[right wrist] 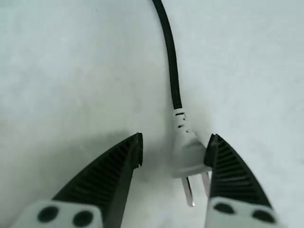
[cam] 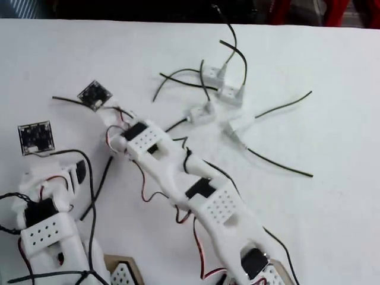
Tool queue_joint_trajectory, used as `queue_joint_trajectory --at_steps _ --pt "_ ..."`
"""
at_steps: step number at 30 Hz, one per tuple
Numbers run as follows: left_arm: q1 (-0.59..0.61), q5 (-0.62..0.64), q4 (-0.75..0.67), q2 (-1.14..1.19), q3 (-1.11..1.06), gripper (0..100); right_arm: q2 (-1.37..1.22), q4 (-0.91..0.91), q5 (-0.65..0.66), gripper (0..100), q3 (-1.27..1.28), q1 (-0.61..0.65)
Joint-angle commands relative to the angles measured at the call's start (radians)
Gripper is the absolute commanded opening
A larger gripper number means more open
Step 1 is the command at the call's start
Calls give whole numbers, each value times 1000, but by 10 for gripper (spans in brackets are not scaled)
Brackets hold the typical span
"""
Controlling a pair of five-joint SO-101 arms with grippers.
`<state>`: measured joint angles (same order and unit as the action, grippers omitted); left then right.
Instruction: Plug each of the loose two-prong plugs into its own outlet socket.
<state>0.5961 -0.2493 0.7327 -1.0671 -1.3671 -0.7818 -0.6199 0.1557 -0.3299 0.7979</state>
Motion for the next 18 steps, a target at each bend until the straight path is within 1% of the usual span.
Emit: queue_joint_trajectory --at_steps 1,4,7,10,18 --pt "-7 -37 -18 -19 2 305 4 -50 -2 135 -15 -12" --pt "-44 -63 -25 -22 -26 305 18 -74 -2 15 -15 -12" --pt "-56 -81 -25 -22 -29 305 28 -130 -2 37 -15 -12" --pt "-56 -84 -25 -22 -31 304 64 -196 -2 15 -15 -21" --pt "-58 -84 -25 -22 -32 305 242 -515 6 17 -9 -88"
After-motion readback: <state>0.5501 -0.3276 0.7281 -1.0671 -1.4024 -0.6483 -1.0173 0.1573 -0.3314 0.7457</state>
